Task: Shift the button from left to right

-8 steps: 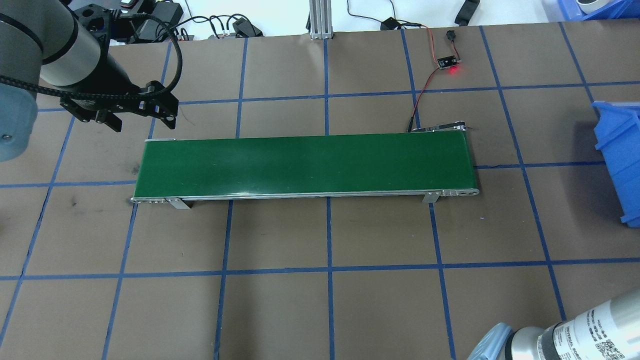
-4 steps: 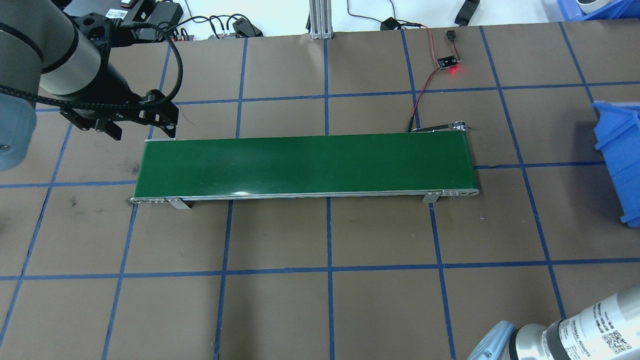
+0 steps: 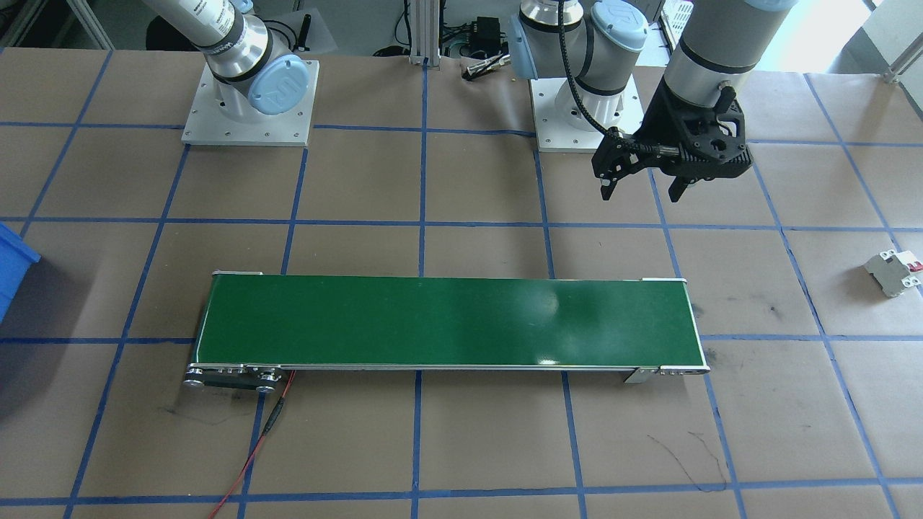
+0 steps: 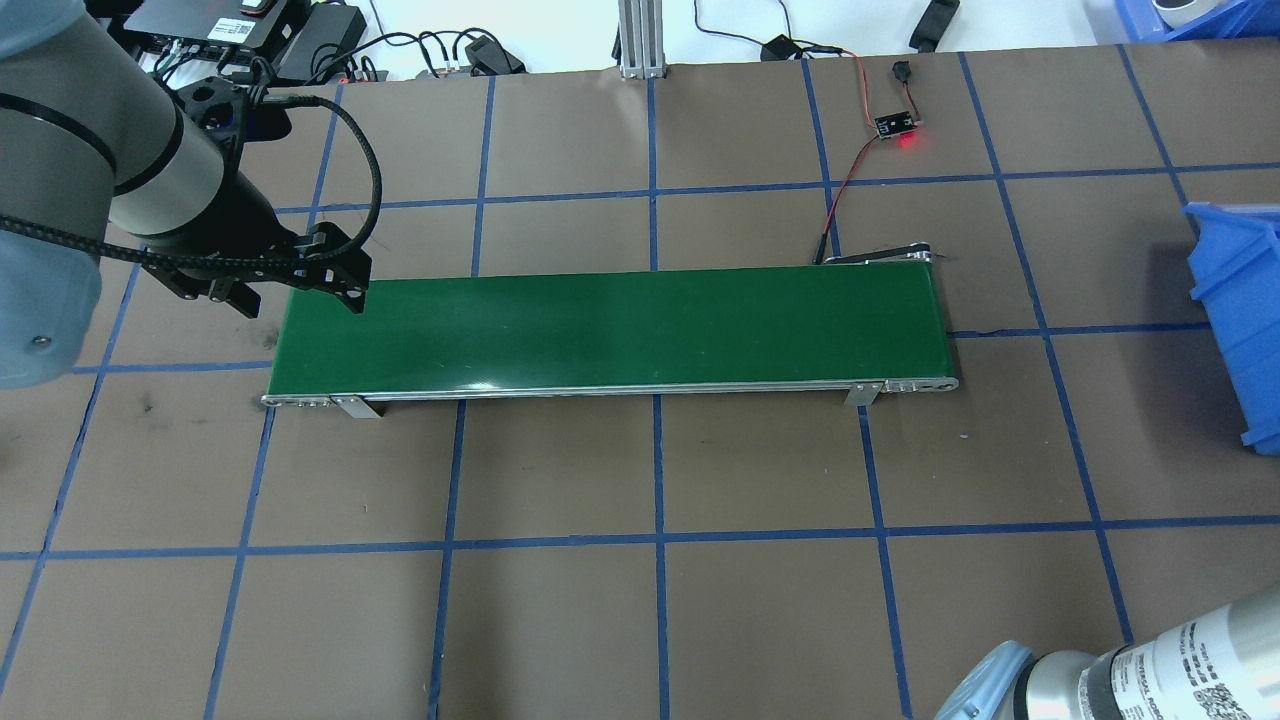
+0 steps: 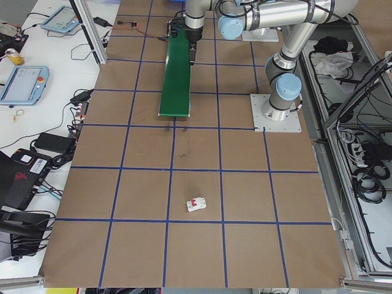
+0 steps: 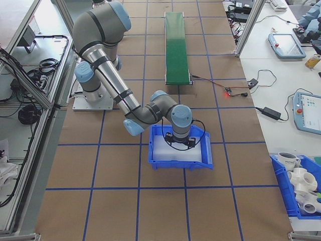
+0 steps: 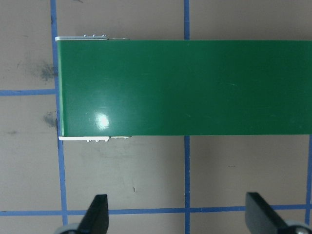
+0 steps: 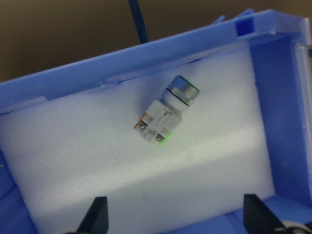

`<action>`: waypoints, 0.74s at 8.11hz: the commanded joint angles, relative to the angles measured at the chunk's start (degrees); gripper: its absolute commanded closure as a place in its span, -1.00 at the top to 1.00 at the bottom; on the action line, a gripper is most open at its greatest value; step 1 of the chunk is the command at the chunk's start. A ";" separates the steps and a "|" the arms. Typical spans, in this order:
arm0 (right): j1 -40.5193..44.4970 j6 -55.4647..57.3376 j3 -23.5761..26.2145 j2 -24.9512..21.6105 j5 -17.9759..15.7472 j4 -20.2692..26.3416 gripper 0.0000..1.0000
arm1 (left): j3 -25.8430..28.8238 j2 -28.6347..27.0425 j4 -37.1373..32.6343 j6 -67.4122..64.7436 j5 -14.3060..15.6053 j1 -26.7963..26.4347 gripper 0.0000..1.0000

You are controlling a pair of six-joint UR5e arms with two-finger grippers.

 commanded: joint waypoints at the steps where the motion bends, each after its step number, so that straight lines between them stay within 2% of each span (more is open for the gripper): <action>1: 0.69 4.77 -0.77 -11.13 -0.02 6.33 0.95 | -1.71 0.91 0.13 -0.56 -0.14 0.14 1.00; 2: 1.65 10.98 -0.86 -15.61 -0.02 12.82 0.96 | -1.89 0.91 0.56 -0.56 -0.06 0.14 1.00; 3: 4.01 22.09 -0.86 -19.92 0.06 19.50 0.98 | -1.89 2.04 0.57 -0.39 0.29 0.14 1.00; 5: 15.92 42.75 -1.03 -28.18 -0.99 28.04 0.99 | -2.24 3.72 0.22 -0.39 -0.14 0.14 1.00; 6: 22.17 56.60 -1.47 -30.57 -1.08 31.92 1.00 | -3.03 3.63 0.13 -0.21 0.29 0.14 1.00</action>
